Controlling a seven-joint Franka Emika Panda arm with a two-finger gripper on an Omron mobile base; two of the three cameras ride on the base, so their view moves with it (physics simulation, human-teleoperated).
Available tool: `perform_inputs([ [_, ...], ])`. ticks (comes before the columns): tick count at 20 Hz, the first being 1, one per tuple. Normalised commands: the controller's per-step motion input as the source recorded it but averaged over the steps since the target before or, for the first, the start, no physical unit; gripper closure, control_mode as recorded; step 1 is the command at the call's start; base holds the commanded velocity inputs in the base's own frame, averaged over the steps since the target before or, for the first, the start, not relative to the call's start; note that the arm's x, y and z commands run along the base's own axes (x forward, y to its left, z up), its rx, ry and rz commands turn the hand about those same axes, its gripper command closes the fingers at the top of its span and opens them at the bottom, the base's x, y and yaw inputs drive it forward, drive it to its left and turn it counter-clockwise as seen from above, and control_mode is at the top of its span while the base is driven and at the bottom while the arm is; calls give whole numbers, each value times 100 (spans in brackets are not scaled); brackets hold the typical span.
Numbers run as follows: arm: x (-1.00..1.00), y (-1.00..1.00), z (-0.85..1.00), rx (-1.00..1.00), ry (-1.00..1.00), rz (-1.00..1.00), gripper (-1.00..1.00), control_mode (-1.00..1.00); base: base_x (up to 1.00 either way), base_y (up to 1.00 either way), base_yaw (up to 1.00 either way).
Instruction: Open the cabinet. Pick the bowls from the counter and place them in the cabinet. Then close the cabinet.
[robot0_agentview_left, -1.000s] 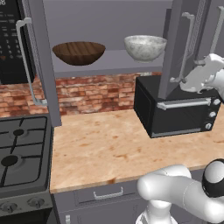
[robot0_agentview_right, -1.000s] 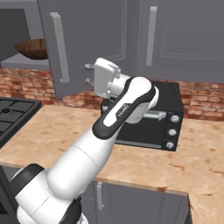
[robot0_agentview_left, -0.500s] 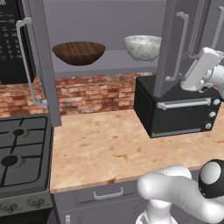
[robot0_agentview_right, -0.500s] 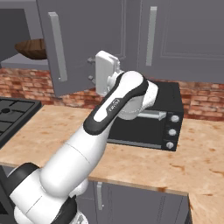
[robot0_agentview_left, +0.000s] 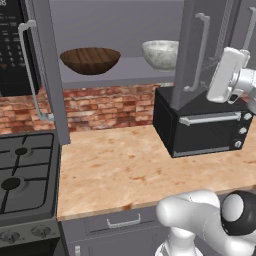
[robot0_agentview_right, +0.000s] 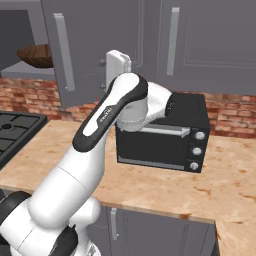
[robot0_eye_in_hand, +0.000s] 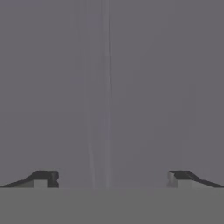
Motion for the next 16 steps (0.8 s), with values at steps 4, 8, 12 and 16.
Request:
perform_inputs([
  [4, 47, 14, -7, 0, 17, -19, -100, -100, 0, 0, 0],
  [8, 51, 18, -16, 0, 15, -18, -100, -100, 0, 0, 0],
  [12, 55, 18, -22, 0, 12, -16, -100, -100, 0, 0, 0],
  [16, 54, 15, -22, 0, 11, -15, -100, -100, 0, 0, 0],
])
